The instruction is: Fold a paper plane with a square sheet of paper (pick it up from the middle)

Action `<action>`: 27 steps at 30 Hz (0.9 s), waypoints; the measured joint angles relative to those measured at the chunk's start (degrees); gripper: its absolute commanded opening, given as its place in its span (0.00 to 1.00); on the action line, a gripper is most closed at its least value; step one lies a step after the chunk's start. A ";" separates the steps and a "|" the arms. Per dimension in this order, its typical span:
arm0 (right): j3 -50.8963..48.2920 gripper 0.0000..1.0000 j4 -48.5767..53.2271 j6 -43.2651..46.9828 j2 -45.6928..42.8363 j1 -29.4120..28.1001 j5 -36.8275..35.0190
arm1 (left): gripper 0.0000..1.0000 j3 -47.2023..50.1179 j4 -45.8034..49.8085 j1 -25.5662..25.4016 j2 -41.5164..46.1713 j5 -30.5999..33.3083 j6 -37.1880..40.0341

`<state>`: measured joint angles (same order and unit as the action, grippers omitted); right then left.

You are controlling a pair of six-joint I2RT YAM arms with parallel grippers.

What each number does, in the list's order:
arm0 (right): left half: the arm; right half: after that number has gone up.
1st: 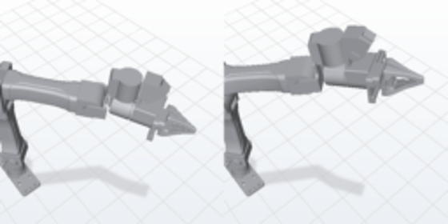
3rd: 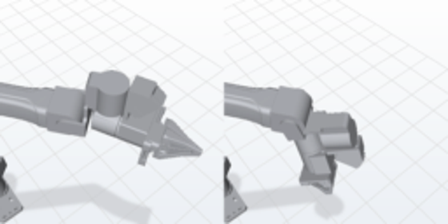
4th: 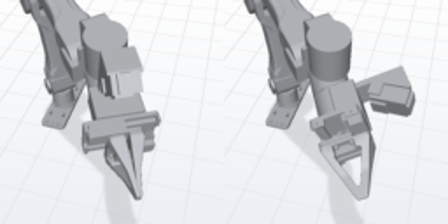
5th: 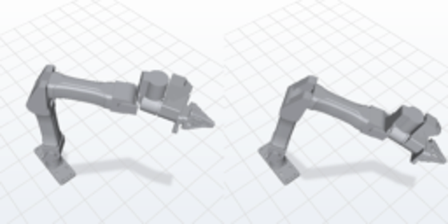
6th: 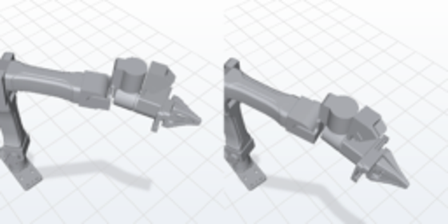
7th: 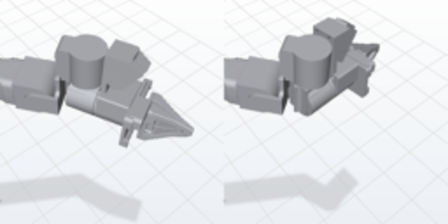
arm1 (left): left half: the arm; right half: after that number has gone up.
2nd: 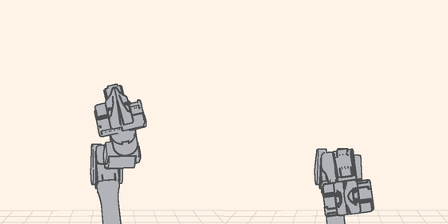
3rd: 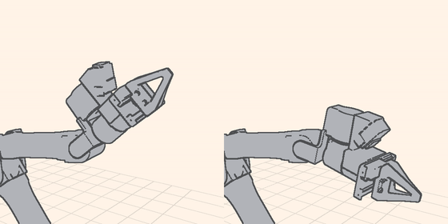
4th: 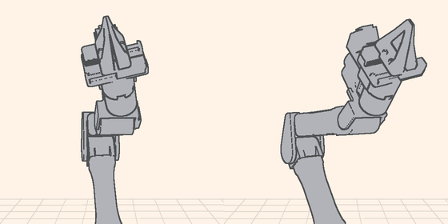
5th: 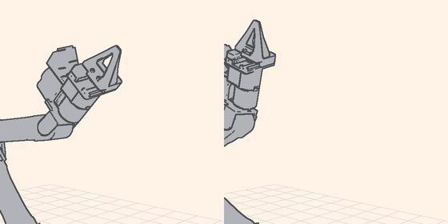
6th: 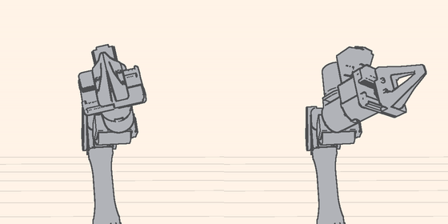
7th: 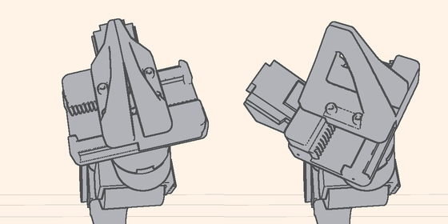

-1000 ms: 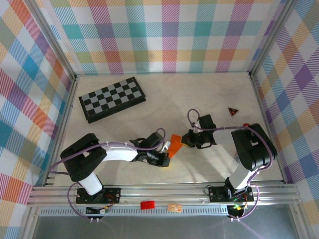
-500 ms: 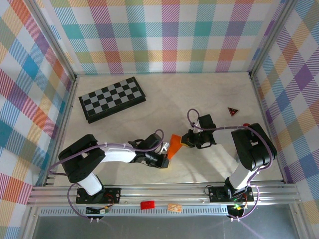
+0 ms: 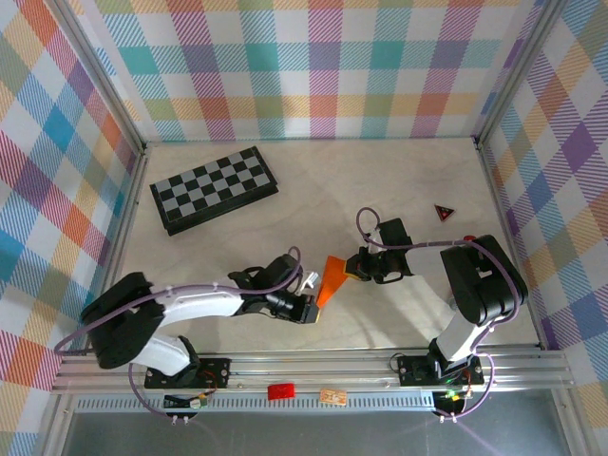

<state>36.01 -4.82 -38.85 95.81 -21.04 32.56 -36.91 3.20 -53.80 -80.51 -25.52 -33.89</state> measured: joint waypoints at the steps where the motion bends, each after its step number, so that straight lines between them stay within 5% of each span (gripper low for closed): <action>1: 0.00 0.00 -0.02 0.37 0.00 0.00 0.02 | 0.10 -0.17 -0.17 0.57 1.05 0.20 -0.02; 10: 0.00 0.00 -0.09 2.75 0.04 0.04 0.35 | 0.18 -3.39 -2.80 9.73 -4.87 2.64 -2.97; 27: 0.02 0.00 -0.07 4.68 0.11 0.04 0.52 | 0.18 -13.29 -10.01 11.58 -24.06 -0.48 -6.21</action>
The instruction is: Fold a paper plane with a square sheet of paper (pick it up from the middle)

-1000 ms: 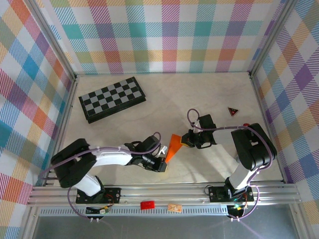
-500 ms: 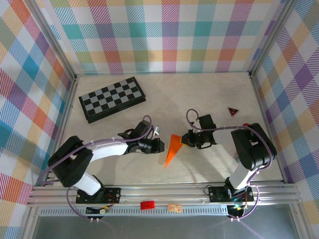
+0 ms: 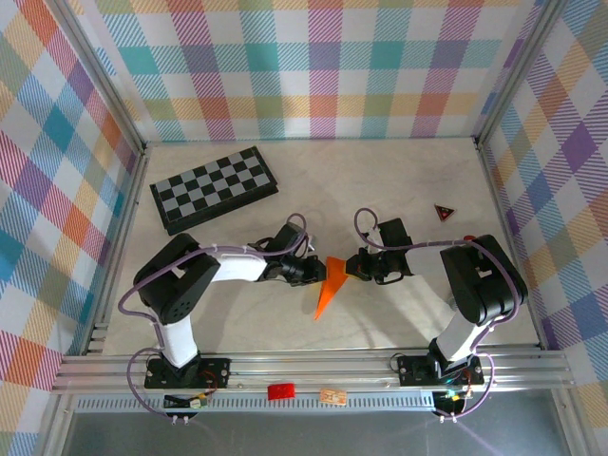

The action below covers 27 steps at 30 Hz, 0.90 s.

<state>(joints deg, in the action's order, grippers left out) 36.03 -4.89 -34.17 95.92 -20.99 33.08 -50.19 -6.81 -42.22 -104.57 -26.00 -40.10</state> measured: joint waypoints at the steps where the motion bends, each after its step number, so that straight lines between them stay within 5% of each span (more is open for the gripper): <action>1: 0.00 0.00 0.02 0.00 0.00 0.02 0.00 | 0.18 -0.33 0.28 0.07 -0.20 -0.61 0.00; 12: 0.00 0.06 -0.02 -0.04 0.00 0.02 0.07 | 0.08 -1.49 -1.42 0.52 -1.86 -4.70 0.48; 18: 0.37 0.29 0.79 -0.85 -1.68 0.02 0.39 | 0.01 -0.59 -3.98 0.52 -0.15 -4.98 0.48; 27: 0.72 0.49 5.29 -3.37 -14.64 0.07 -3.32 | 0.00 0.52 -4.28 0.26 7.72 0.98 2.01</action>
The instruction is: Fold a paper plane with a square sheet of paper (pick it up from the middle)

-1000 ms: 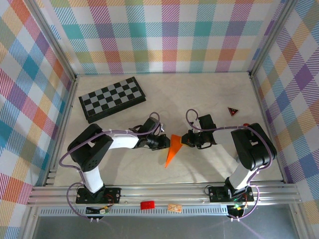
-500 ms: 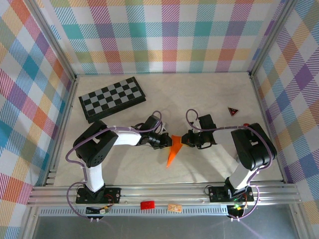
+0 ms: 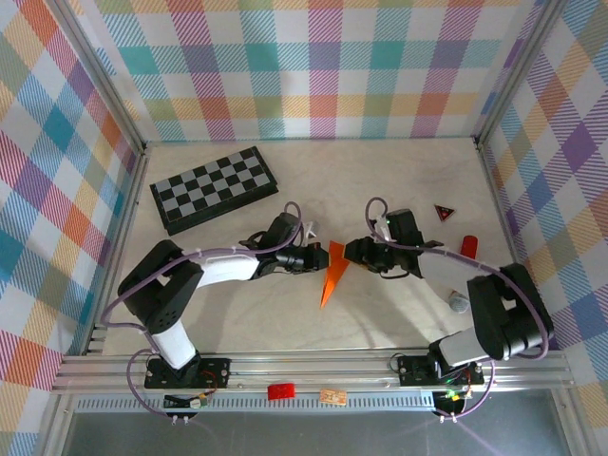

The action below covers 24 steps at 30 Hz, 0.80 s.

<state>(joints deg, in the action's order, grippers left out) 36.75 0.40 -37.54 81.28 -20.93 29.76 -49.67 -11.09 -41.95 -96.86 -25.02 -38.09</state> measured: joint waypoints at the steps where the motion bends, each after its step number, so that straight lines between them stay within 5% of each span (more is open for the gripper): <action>1: 0.00 0.49 0.17 -0.59 -1.03 0.00 0.00 | 0.00 0.00 1.07 -0.15 1.16 2.01 0.59; 9: -1.66 0.54 -1.40 -9.46 -1.40 -0.13 2.25 | 0.02 -0.13 9.20 -2.60 6.19 15.72 4.98; 24: 0.81 0.20 -5.73 -12.94 11.72 -4.31 7.17 | 0.11 -0.72 9.94 -3.08 3.43 14.14 5.57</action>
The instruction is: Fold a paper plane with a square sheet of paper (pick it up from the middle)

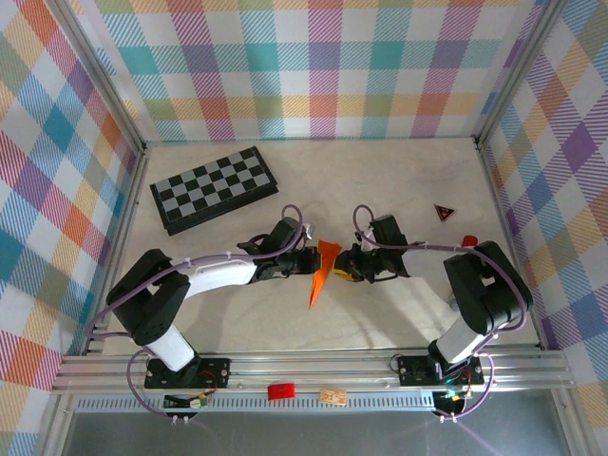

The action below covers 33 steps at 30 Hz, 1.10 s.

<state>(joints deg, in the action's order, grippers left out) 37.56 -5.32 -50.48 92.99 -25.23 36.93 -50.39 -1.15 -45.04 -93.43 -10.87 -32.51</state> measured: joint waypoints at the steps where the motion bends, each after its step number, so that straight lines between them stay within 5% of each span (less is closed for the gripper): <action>1: 0.17 0.20 -0.31 -0.02 0.74 0.00 0.39 | 0.11 -0.31 -0.02 0.00 -0.48 -0.39 -0.02; 13: 0.39 0.26 -0.81 0.31 2.58 0.00 0.59 | 0.09 -2.51 0.94 -0.11 -3.43 -3.17 0.02; 20: -0.48 0.48 0.74 0.28 -4.20 0.00 -1.40 | 0.07 -2.80 3.39 -0.44 -3.41 0.28 0.48; 33: 2.51 0.49 3.39 0.79 -0.39 -3.39 -1.60 | 0.07 -3.23 5.64 -1.55 -3.04 3.76 0.61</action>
<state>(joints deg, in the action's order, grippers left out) 40.07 -1.93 -49.69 92.60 -28.62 35.33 -53.63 4.49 -46.59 -96.47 -7.11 -31.90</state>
